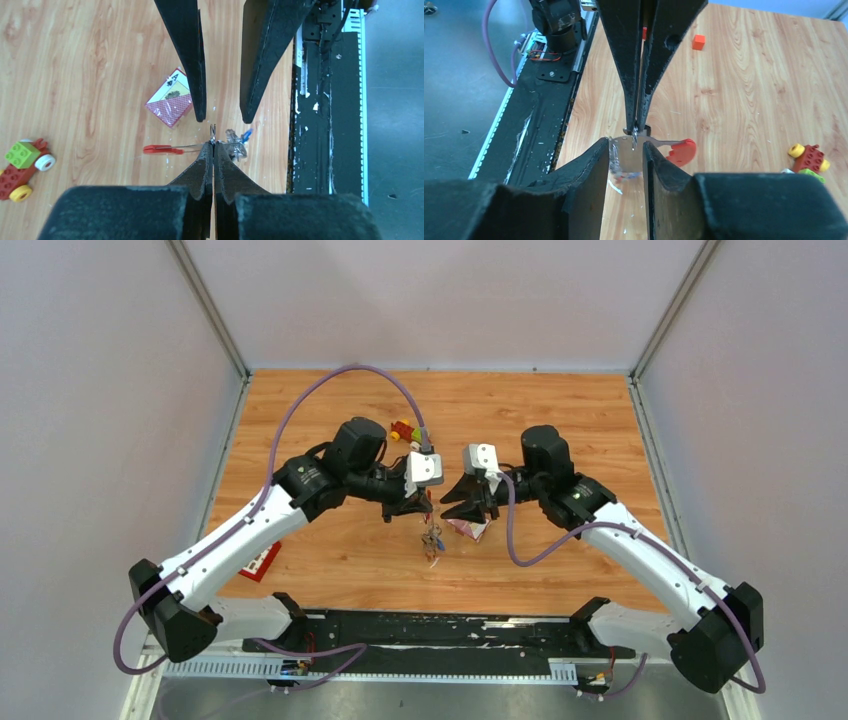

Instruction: Put the keys on the keyring

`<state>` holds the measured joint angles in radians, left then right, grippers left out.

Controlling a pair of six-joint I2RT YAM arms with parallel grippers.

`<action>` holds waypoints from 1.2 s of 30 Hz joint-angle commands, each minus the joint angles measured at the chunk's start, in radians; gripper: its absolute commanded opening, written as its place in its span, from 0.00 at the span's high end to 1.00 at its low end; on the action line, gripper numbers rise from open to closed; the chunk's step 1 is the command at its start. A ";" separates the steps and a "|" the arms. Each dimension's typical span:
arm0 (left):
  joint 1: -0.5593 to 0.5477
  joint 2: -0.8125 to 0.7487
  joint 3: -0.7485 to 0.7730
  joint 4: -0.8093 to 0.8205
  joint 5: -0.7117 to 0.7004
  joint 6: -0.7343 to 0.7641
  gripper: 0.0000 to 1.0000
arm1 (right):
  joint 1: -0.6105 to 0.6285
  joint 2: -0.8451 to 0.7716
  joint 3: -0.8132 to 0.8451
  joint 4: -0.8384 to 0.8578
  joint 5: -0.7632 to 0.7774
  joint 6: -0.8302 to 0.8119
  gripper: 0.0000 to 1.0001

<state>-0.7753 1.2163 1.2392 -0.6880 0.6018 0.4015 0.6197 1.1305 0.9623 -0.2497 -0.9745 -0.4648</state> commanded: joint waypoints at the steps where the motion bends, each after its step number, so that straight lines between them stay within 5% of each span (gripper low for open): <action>1: -0.007 0.010 0.049 0.012 0.054 -0.039 1.00 | 0.016 0.020 0.030 0.008 -0.065 0.012 0.69; 10: -0.009 0.001 0.030 0.033 0.097 -0.044 1.00 | 0.022 0.029 0.021 0.014 -0.049 0.003 0.70; 26: -0.009 -0.013 0.009 0.054 0.112 -0.050 1.00 | 0.029 0.049 0.024 0.013 -0.047 0.005 0.85; 30: -0.009 -0.015 0.001 0.060 0.112 -0.050 1.00 | 0.032 0.049 0.025 0.009 -0.045 0.002 0.99; 36: -0.009 -0.029 -0.016 0.085 0.116 -0.038 0.96 | 0.032 0.034 0.037 -0.004 -0.019 -0.001 1.00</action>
<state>-0.7784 1.2304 1.2285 -0.6781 0.6746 0.3672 0.6468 1.1748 0.9623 -0.2508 -0.9974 -0.4568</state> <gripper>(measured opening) 0.007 0.011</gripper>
